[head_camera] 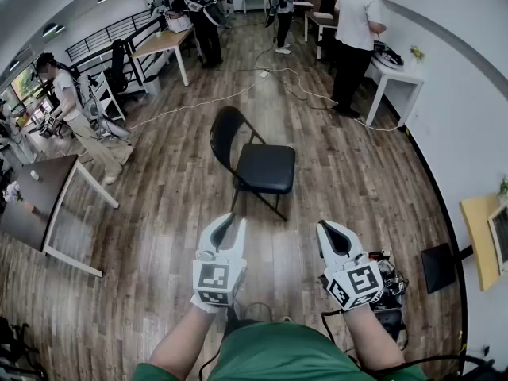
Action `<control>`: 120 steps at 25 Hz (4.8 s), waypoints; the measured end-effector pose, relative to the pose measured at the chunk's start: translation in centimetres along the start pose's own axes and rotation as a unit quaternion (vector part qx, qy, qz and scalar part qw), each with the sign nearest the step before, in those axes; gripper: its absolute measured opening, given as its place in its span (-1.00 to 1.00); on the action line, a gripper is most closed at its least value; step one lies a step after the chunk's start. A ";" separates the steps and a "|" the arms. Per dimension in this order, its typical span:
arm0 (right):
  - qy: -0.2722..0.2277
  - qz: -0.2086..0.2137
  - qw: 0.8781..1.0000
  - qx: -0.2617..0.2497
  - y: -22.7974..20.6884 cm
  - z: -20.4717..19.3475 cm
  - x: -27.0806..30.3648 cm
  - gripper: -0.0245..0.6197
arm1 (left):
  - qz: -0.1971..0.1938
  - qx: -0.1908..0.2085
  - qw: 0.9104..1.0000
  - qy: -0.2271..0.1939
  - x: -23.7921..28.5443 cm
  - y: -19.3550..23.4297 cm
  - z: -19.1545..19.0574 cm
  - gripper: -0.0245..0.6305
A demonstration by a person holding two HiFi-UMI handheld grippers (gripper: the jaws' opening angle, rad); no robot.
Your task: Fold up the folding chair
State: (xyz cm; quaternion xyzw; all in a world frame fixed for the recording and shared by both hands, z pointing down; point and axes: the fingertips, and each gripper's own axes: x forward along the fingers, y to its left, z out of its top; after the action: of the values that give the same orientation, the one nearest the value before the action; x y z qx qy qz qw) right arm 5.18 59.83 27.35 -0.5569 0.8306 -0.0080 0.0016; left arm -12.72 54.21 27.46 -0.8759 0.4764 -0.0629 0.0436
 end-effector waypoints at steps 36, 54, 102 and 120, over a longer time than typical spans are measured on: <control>0.070 -0.096 0.990 0.076 -10.1 -4.5 20.1 -0.91 | -0.050 -0.037 0.997 0.047 21.1 14.3 -5.9 -0.68; 0.101 -0.128 0.982 0.091 -13.3 -7.9 31.1 -0.91 | -0.074 -0.052 0.993 0.080 30.9 21.3 -10.2 -0.68; 0.223 -0.151 0.915 0.301 -42.6 -36.4 61.2 -0.91 | 0.038 -0.018 0.941 0.335 63.5 43.7 -29.5 -0.38; 0.380 -0.011 0.834 0.401 -50.3 -68.2 60.9 0.02 | 0.112 0.016 0.877 0.467 66.4 41.1 -39.4 -0.07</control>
State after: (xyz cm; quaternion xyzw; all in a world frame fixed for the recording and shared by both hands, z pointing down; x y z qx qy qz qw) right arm 27.78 -14.84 96.66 -0.4695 0.6838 -0.5510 -0.0912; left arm -17.02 -24.49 65.38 -0.6849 0.5351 -0.4669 -0.1634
